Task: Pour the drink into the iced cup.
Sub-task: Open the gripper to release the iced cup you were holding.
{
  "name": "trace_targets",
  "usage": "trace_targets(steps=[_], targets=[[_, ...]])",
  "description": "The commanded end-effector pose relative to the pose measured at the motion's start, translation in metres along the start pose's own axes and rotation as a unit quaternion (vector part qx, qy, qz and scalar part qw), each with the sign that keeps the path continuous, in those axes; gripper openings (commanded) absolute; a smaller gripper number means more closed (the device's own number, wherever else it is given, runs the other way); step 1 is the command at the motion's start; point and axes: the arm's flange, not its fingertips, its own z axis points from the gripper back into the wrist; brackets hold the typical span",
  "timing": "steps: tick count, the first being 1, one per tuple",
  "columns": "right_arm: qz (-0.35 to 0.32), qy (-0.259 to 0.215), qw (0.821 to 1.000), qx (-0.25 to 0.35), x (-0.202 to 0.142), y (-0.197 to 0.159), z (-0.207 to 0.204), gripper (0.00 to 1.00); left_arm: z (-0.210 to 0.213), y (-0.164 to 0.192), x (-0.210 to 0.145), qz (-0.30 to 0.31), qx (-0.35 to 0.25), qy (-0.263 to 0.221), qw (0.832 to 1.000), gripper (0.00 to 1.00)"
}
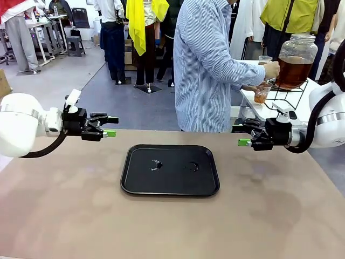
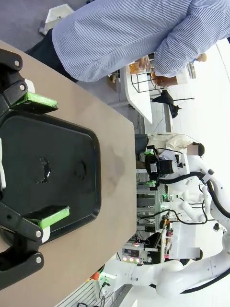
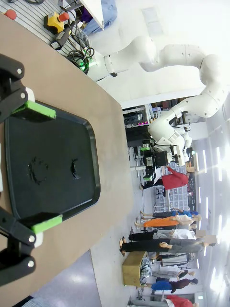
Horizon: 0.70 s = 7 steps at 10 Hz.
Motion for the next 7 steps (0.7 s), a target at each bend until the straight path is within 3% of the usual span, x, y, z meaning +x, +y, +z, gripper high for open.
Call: trace_targets(steps=[1,7], targets=[[0.0,0.002,1.0,0.001,0.0025,-0.0009,-0.0017,1.0,-0.0003,0.0004,0.0013,0.001,0.0,0.0,1.0,1.0],[0.0,0.002,1.0,0.001,0.0025,-0.0009,-0.0017,1.0,-0.0003,0.0004,0.0013,0.001,0.0,0.0,1.0,1.0]])
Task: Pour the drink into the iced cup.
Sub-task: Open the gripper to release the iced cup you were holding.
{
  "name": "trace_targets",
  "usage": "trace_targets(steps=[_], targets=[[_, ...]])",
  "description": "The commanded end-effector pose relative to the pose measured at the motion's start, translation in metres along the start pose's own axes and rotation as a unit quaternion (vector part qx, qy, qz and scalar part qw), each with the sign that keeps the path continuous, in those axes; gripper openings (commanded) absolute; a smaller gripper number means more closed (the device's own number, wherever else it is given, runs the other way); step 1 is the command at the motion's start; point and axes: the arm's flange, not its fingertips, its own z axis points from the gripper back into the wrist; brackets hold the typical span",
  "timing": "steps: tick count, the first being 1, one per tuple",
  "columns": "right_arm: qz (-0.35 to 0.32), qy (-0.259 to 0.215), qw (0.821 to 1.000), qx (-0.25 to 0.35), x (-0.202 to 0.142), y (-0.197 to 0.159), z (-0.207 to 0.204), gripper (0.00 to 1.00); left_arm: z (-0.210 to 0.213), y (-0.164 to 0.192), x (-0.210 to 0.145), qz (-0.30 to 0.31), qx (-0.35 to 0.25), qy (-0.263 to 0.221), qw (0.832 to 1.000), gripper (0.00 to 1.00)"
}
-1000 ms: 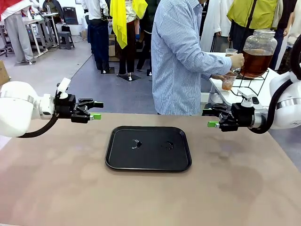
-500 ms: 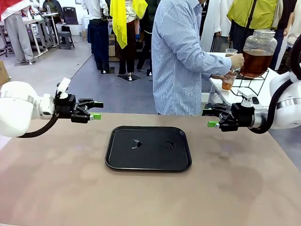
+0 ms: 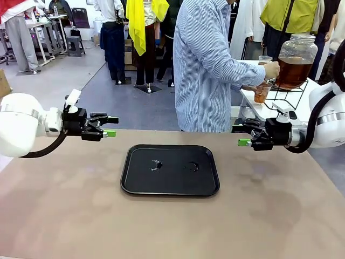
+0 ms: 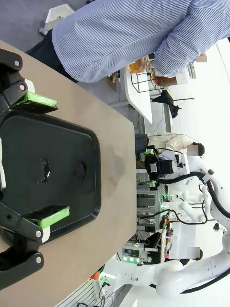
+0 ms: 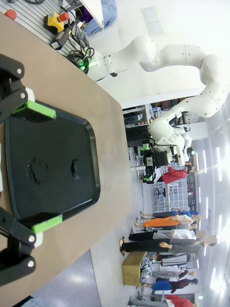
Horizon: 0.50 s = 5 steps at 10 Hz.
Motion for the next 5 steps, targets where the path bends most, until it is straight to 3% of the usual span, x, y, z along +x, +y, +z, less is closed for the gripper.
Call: trace_targets(steps=[1,5], targets=[[0.0,0.002,1.0,0.001,0.0025,-0.0009,-0.0017,1.0,-0.0003,0.0004,0.0013,0.001,0.0,0.0,1.0,1.0],[0.0,0.002,1.0,0.001,0.0025,-0.0009,-0.0017,1.0,-0.0003,0.0004,0.0013,0.001,0.0,0.0,1.0,1.0]])
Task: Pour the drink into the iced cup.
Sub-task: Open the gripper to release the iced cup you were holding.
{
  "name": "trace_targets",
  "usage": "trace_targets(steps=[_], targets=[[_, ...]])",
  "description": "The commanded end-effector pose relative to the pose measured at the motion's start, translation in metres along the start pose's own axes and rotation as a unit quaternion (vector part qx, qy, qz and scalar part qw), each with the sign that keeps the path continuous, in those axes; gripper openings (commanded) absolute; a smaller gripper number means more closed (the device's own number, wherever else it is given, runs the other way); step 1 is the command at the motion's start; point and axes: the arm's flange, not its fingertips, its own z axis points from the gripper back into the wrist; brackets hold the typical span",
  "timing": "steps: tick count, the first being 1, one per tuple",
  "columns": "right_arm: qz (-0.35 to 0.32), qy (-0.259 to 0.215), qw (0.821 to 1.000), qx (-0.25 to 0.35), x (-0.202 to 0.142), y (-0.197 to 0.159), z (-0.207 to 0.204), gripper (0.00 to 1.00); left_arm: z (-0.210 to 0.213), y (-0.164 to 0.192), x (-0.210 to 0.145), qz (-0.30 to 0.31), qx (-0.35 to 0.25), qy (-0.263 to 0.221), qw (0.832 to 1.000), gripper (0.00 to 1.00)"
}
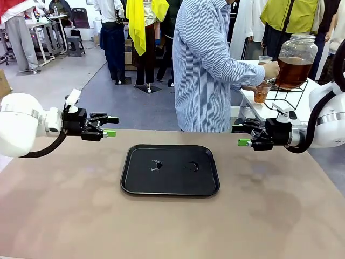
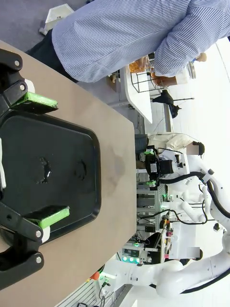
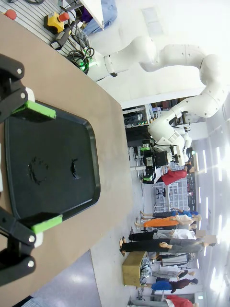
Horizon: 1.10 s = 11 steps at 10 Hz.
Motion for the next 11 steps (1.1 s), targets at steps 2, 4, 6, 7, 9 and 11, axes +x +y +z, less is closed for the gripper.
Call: trace_targets(steps=[2,4,6,7,9,11], targets=[[0.0,0.002,1.0,0.001,0.0025,-0.0009,-0.0017,1.0,-0.0003,0.0004,0.0013,0.001,0.0,0.0,1.0,1.0],[0.0,0.002,1.0,0.001,0.0025,-0.0009,-0.0017,1.0,-0.0003,0.0004,0.0013,0.001,0.0,0.0,1.0,1.0],[0.0,0.002,1.0,0.001,0.0025,-0.0009,-0.0017,1.0,-0.0003,0.0004,0.0013,0.001,0.0,0.0,1.0,1.0],[0.0,0.002,1.0,0.001,0.0025,-0.0009,-0.0017,1.0,-0.0003,0.0004,0.0013,0.001,0.0,0.0,1.0,1.0],[0.0,0.002,1.0,0.001,0.0025,-0.0009,-0.0017,1.0,-0.0003,0.0004,0.0013,0.001,0.0,0.0,1.0,1.0],[0.0,0.002,1.0,0.001,0.0025,-0.0009,-0.0017,1.0,-0.0003,0.0004,0.0013,0.001,0.0,0.0,1.0,1.0]])
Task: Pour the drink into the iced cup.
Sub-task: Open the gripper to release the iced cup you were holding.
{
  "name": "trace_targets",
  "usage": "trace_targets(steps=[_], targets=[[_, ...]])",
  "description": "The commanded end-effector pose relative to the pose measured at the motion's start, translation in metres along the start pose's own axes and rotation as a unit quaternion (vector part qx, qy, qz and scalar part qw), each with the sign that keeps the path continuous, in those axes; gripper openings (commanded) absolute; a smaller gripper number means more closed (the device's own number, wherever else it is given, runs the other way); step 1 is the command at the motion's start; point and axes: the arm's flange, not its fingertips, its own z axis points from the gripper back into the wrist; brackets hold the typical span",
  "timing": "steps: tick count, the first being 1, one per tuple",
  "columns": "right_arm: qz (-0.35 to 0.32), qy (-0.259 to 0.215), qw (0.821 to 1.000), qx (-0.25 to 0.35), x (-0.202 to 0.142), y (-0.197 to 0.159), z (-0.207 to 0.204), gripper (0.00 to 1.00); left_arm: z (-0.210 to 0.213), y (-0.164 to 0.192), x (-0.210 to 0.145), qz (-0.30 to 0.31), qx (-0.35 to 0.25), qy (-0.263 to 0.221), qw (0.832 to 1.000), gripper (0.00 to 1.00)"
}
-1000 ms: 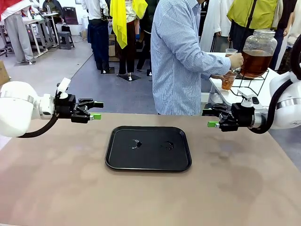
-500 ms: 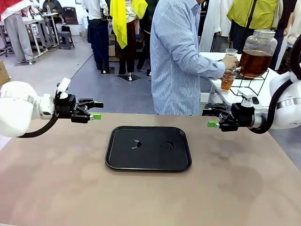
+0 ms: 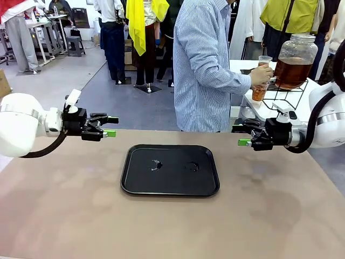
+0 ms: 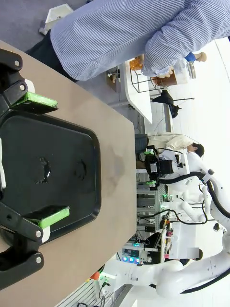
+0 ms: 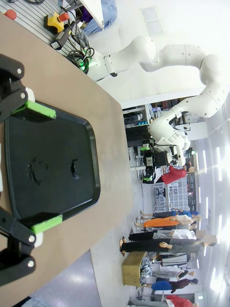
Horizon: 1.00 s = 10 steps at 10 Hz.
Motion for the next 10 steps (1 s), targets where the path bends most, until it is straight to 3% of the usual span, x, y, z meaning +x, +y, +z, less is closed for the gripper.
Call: trace_targets(steps=[1,10], targets=[[0.0,0.002,1.0,0.001,0.0025,-0.0009,-0.0017,1.0,-0.0003,0.0004,0.0013,0.001,0.0,0.0,1.0,1.0],[0.0,0.002,1.0,0.001,0.0025,-0.0009,-0.0017,1.0,-0.0003,0.0004,0.0013,0.001,0.0,0.0,1.0,1.0]])
